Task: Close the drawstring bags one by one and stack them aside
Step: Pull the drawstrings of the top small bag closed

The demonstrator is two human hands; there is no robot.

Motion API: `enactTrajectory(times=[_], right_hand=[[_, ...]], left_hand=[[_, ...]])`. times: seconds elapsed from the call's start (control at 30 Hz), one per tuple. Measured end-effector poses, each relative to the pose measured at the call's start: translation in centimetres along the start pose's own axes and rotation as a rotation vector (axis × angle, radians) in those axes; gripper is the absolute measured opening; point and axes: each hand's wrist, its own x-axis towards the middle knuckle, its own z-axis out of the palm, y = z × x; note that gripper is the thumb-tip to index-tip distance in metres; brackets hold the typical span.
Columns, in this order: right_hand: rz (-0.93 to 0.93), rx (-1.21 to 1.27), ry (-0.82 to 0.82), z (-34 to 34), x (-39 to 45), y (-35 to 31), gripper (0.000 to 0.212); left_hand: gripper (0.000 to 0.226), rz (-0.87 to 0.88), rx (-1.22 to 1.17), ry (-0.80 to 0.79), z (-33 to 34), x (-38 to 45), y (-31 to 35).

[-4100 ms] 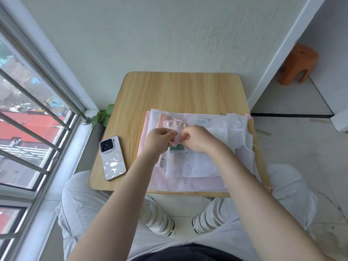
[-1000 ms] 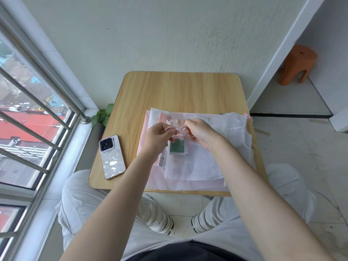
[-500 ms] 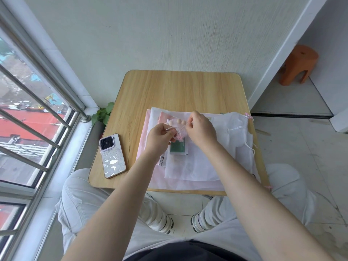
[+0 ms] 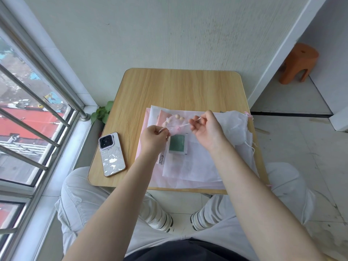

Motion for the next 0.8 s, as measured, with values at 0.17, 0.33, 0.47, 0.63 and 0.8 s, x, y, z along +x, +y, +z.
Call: enactTrajectory(times=[0.17, 0.33, 0.47, 0.63, 0.8], right_hand=[[-0.168, -0.572, 0.02, -0.3, 0.3, 0.5, 0.015], [-0.299, -1.252, -0.15, -0.5, -0.1, -0.5, 0.01], [-0.31, -1.552, -0.242, -0.2, -0.5, -0.8, 0.01], [-0.31, -1.545, -0.261, -0.2, -0.4, -0.3, 0.019], [-0.356, -1.416, -0.237, -0.5, -0.1, 0.0, 0.024]], left_hand=[[0.011, -0.066, -0.131, -0.093, -0.6, -0.2, 0.5], [0.011, -0.113, -0.292, -0.095, -1.8, 0.0, 0.7], [0.008, -0.085, -0.248, 0.016, -2.4, 0.7, 0.4], [0.012, -0.096, -0.19, 0.131, -3.0, 1.0, 0.2], [0.029, 0.023, 0.173, 0.142, -3.5, 0.8, -0.2]])
